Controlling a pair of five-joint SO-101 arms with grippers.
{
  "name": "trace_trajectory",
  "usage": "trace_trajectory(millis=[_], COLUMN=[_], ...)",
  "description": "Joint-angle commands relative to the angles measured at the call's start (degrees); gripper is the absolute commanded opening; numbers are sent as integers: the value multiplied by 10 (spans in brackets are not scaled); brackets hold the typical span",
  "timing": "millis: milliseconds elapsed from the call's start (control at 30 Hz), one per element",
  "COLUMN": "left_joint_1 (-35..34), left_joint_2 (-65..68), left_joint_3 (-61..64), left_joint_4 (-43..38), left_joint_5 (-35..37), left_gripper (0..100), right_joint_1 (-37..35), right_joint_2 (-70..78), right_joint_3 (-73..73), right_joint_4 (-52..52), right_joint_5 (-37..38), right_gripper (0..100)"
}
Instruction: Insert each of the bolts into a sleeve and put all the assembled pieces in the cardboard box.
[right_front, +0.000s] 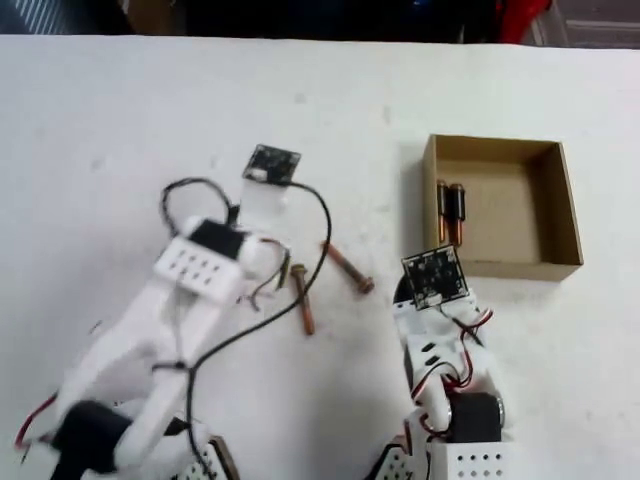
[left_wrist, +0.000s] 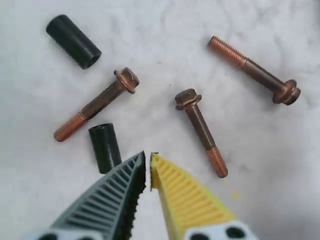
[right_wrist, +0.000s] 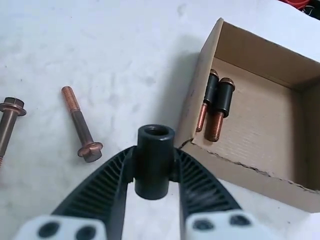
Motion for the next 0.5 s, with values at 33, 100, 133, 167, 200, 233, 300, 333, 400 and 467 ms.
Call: trace_trajectory(millis=[33,100,133,167,200,233,300,333,400,467], left_joint_1=[29,39,44,46,46,46,43,43,43,42], left_joint_2=[92,130,146,163,178,192,219,233,259,283], left_joint_3=[-77,-97,-107,-119,-130,-142,-162,-171,-186,-204], left_joint_4=[-11,-11,-11,-11,-11,-11,-11,-11,-13,-14], left_joint_5=[103,146,161,172,182,192,215,224,239,251], left_gripper=[222,282,295,296,296,296,296,296,296,296], right_joint_1=[7,7,7,7,7,7,7,7,7,7], right_joint_2=[-7,-7,-7,-7,-7,-7,-7,-7,-7,-7], right_joint_3=[-4,-4,-4,-4,-4,-4,-4,-4,-4,-4], right_joint_4=[-3,-3,-3,-3,-3,-2,-1,0,0,0], right_joint_5=[-4,-4,-4,-4,-4,-3,-3,-3,-3,-3], right_gripper=[17,17,17,17,17,17,17,17,17,17])
